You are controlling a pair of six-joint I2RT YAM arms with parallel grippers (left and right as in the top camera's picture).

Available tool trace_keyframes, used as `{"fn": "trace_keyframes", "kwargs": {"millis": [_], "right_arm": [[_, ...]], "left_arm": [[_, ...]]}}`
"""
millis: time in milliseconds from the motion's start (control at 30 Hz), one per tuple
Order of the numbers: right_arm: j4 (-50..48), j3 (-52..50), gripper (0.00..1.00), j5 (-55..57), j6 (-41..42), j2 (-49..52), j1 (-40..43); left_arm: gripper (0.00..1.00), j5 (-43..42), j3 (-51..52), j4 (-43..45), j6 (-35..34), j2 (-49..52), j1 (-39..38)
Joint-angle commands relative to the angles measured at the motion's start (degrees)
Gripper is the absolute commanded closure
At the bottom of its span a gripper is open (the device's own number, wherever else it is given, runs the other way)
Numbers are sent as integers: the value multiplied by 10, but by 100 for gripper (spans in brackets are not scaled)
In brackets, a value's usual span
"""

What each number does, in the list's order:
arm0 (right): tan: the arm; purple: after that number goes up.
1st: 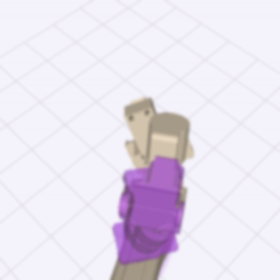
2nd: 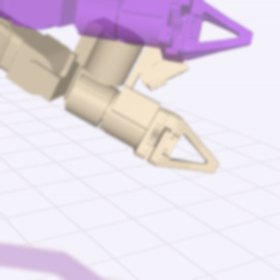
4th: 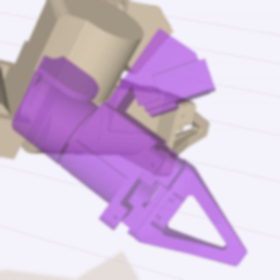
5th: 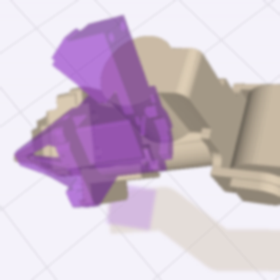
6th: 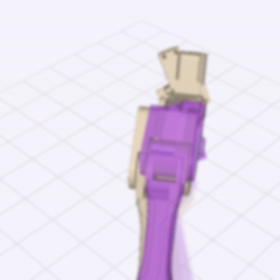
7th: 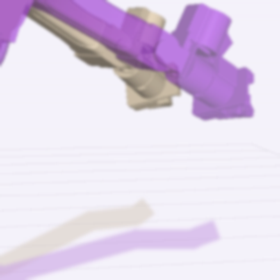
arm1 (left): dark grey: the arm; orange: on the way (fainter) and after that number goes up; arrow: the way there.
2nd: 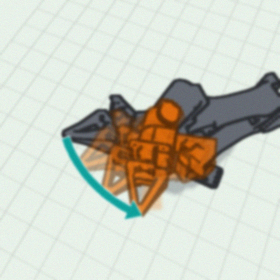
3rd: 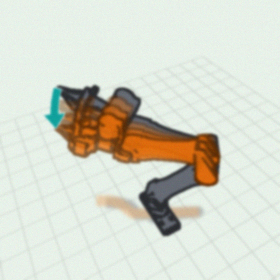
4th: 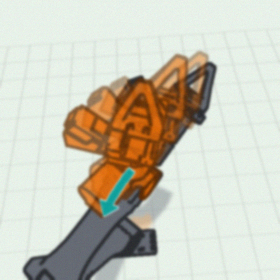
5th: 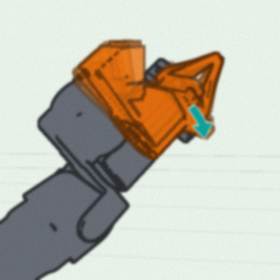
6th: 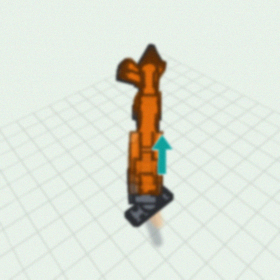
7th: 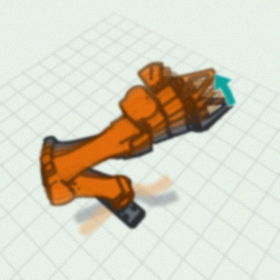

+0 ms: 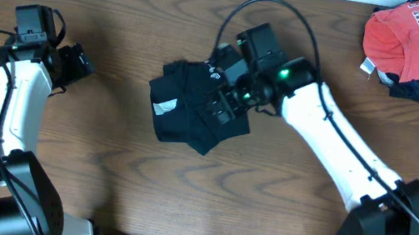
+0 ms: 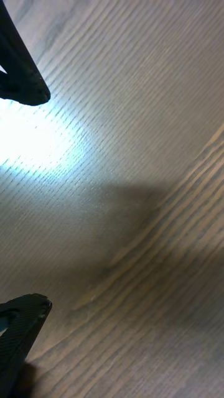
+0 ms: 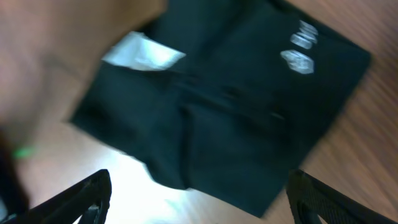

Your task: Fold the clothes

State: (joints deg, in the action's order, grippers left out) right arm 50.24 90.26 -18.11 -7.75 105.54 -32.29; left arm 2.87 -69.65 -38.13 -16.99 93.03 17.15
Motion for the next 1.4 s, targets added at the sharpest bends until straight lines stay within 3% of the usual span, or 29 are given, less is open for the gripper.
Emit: {"fn": "trace_keyframes", "kwargs": {"millis": [0,167,567,667,833,1100,1367], "right_arm": [[3,-8,12,4,-8,35,12],[3,-8,11,-1,-66,83,12],[34,-8,14,-5,-71,165,11],[27,-8,16,9,-48,183,14],[23,-8,11,106,17,200,23],[-12,-8,2,225,24,204,89],[-38,14,2,193,-8,203,169]], "left_arm": [[2,-14,11,-2,-9,22,1],[2,-14,11,-4,-10,50,1],[2,-25,11,5,-14,77,1],[2,-25,11,7,-14,77,1],[2,-25,11,7,-14,77,1],[2,-25,11,7,-14,77,1],[2,-25,11,7,-14,77,1]]}}
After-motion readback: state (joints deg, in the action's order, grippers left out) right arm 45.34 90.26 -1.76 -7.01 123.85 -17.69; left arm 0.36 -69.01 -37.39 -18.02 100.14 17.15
